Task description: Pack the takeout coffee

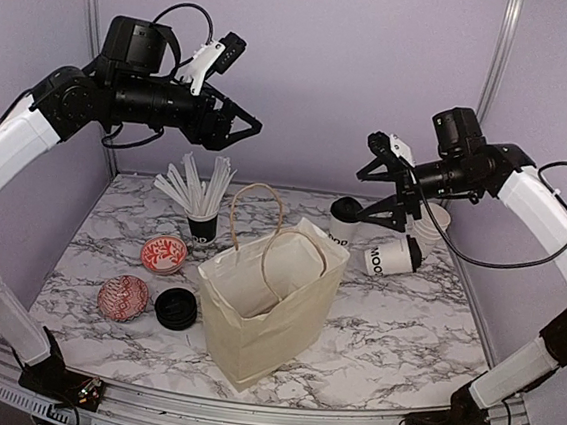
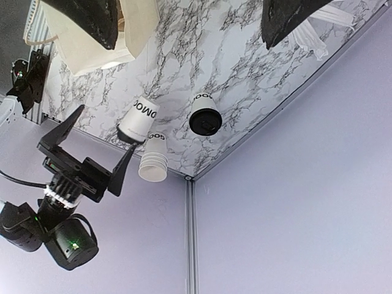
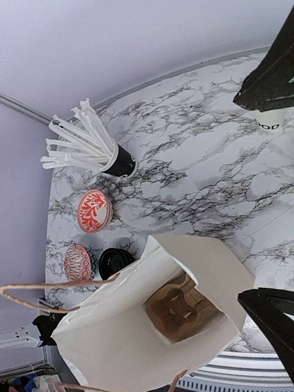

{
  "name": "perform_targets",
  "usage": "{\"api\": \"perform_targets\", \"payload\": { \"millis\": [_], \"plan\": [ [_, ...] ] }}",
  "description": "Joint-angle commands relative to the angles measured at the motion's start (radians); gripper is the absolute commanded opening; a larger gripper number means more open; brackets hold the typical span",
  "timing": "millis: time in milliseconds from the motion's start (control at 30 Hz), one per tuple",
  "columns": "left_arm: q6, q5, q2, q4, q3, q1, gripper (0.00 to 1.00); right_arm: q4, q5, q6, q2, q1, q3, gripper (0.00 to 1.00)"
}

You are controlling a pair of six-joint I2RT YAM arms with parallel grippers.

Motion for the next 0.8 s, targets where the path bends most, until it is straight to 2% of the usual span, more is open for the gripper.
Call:
{"api": "perform_targets", "payload": {
  "millis": [0, 200, 533, 667, 767],
  "plan": [
    [-0.013, 0.009, 0.001, -0.036, -0.064, -0.01, 0.82, 0.051, 0.073, 0.054, 0.019, -0.06, -0.05, 0.96],
    [-0.009, 0.01, -0.021, -0.02, -0.098, -0.011, 0.83, 0.051, 0.249, 0.097, 0.025, -0.131, -0.133, 0.92],
    [0.023, 0.07, -0.063, -0.017, -0.155, -0.012, 0.85, 0.05, 0.321, 0.129, -0.067, -0.146, -0.267, 0.91],
    [0.03, 0.129, -0.109, -0.017, -0.194, -0.013, 0.86, 0.011, 0.395, 0.1, -0.122, -0.146, -0.297, 0.9],
    [0.05, 0.161, -0.15, -0.016, -0.253, -0.022, 0.86, -0.013, 0.505, 0.06, -0.174, -0.15, -0.34, 0.9]
  ]
}}
